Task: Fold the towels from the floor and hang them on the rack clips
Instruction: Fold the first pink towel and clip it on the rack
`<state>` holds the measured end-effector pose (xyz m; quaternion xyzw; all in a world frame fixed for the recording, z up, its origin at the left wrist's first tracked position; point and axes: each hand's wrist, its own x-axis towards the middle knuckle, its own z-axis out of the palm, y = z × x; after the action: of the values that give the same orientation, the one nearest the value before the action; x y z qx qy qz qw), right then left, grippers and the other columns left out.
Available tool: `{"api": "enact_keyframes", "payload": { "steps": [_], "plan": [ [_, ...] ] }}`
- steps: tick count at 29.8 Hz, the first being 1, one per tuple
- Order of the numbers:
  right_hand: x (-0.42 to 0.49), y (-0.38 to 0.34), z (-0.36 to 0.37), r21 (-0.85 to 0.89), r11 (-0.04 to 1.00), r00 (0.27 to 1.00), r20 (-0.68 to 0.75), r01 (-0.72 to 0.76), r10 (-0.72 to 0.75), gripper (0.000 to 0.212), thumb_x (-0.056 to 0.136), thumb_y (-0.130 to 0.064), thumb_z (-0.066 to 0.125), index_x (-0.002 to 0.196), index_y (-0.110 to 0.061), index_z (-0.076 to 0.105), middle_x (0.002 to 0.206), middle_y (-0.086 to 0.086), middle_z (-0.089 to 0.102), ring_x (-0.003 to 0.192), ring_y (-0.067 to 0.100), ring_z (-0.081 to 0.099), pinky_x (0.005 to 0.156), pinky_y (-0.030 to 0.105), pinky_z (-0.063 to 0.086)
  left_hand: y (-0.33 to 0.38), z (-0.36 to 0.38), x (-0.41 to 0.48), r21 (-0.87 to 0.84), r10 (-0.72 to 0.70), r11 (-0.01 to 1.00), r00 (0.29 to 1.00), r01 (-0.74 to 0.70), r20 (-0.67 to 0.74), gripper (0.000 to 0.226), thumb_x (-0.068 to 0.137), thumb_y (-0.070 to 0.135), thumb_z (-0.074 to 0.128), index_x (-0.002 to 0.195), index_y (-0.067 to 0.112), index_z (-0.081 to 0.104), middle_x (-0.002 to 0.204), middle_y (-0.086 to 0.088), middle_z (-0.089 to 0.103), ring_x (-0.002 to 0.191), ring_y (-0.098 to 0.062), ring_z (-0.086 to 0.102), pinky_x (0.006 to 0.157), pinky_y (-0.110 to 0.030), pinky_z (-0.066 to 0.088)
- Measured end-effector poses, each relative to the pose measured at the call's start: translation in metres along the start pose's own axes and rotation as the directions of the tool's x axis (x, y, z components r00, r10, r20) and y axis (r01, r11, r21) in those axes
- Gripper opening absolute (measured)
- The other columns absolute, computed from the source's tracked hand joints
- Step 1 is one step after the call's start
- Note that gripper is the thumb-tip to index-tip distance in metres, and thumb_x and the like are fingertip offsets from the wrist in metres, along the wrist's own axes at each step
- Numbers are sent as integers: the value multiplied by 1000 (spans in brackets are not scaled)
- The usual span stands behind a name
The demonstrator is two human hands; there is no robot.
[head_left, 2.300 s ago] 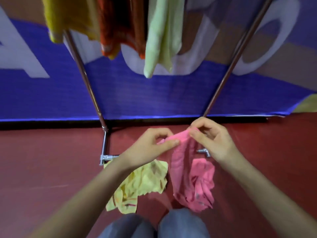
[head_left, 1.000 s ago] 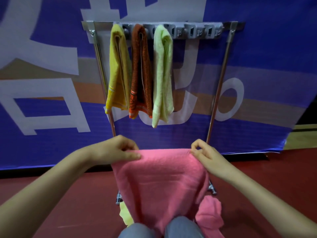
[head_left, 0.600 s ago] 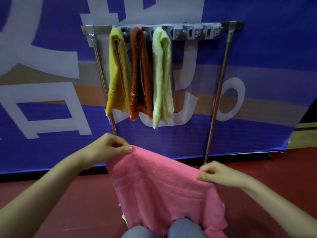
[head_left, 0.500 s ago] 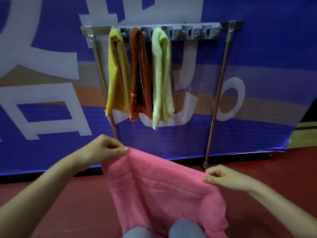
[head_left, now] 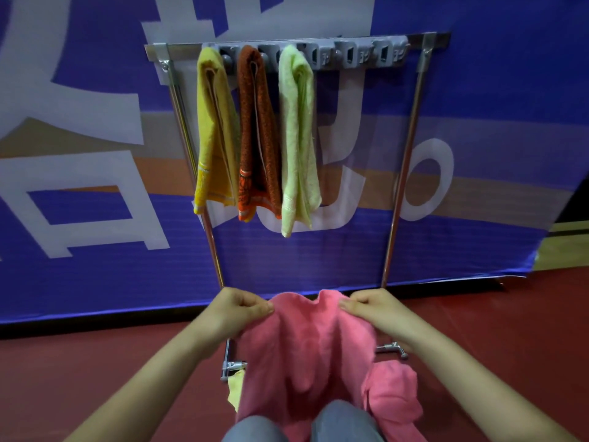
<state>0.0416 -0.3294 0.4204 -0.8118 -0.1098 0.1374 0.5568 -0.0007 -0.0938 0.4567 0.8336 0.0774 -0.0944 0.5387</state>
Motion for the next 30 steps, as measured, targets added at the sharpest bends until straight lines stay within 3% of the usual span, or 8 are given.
{"api": "enact_keyframes", "payload": {
  "steps": [3,6,11,14,18,24,27,30],
  "plan": [
    [1,-16,32,105,994,997,67,-43,36,36,88,-14,54,54,-14,43,31,-13,29,31,-1,22,35,12,18,2,19,1,-28,33,999,999,-34,-7,20,85,13,59,77,-3,69,55,-6,47,34,-2,35,37,-13,29],
    [-1,-30,53,257,959,990,104,-116,92,36,91,-12,48,56,-14,44,30,-13,31,27,-1,26,33,9,25,3,27,0,-26,70,997,997,-70,-25,19,86,11,58,72,2,68,52,-7,49,36,-4,38,37,-13,30],
    [-3,-45,65,407,894,979,154,-187,135,26,93,-20,45,80,-4,61,48,-2,62,44,5,60,48,16,52,-5,26,-1,1,109,994,991,-110,-71,23,84,24,60,71,9,70,52,-4,59,46,-7,47,49,-19,39],
    [-3,-47,69,482,846,970,189,-228,154,31,94,-26,43,77,-4,58,50,0,63,48,11,64,57,24,57,-9,23,-4,43,148,988,989,-146,-21,39,67,46,68,79,10,72,73,-20,70,66,-14,56,68,-40,50],
    [-4,-47,72,477,844,959,247,-247,141,33,95,-28,41,73,-8,56,46,-4,63,48,8,63,73,33,56,-14,19,-6,145,225,964,974,-222,-8,36,65,41,70,80,8,70,73,-18,67,66,-14,52,66,-34,45],
    [-6,-45,73,375,897,950,286,-234,129,35,96,-25,37,98,4,57,77,12,65,63,13,67,68,23,56,-19,9,-6,263,270,925,961,-274,54,25,87,12,54,76,-10,59,63,-11,44,58,-12,34,54,-24,30],
    [-9,-47,75,372,897,941,316,-237,117,30,96,-21,38,89,0,57,74,11,62,57,8,65,64,19,55,-21,6,-7,346,306,888,951,-304,50,24,86,12,54,73,-7,61,63,-11,47,59,-11,36,58,-28,36],
    [-9,-44,74,258,961,957,290,-102,24,23,92,-11,46,72,-12,58,64,2,60,50,3,60,58,14,53,-17,-1,-13,264,295,912,949,-315,114,18,87,14,53,83,6,69,76,-12,67,67,-10,55,69,-30,49]
  ]
}}
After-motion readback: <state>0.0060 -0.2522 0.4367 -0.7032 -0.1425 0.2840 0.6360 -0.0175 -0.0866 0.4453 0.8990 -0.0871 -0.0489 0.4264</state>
